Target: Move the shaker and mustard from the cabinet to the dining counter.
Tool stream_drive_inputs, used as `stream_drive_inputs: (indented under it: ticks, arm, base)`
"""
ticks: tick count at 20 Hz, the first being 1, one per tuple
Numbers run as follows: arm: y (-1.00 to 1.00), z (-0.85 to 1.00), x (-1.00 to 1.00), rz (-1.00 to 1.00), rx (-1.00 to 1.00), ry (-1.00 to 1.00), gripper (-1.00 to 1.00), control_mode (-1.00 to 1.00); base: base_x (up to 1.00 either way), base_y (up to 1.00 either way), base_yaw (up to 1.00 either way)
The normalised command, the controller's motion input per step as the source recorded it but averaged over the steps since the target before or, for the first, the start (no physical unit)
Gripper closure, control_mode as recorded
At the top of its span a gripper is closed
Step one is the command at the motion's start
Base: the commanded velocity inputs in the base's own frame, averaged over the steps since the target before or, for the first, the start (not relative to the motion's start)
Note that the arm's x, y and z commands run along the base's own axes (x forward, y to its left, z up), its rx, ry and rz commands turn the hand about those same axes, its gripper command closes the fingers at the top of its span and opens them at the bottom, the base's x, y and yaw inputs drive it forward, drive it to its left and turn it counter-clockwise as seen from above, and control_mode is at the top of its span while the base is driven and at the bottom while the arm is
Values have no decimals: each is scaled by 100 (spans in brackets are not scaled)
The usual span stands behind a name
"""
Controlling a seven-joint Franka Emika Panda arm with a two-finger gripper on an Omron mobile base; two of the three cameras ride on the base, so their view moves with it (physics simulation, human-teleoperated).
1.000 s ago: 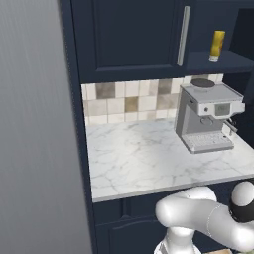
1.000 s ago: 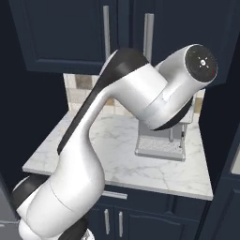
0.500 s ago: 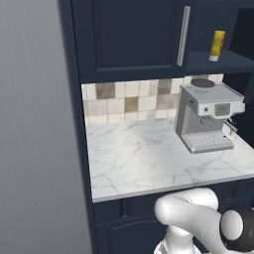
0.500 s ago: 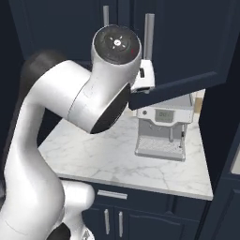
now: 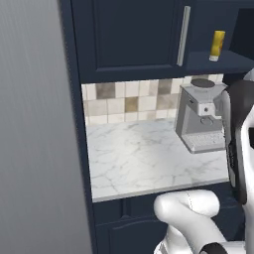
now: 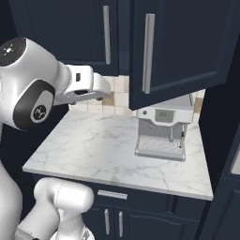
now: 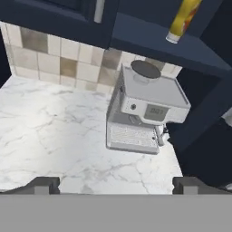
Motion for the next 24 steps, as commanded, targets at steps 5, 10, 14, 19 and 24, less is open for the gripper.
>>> stream_drive_inputs:
  ticks: [5,10,14,19,24]
  arm:
    - [24,-2,72,-18,-26,20,-100,-100]
    - [1,0,63,-24,-20,8,-100,-100]
    - [-24,0,61,-24,-16,1,-100,-100]
    - [-56,0,58,-25,-14,0,-100,-100]
    - [-64,0,34,-18,-9,0,-100,-100]
  base:
    - [0,0,0]
    - [0,0,0]
    - [0,0,0]
    - [0,0,0]
    - [0,0,0]
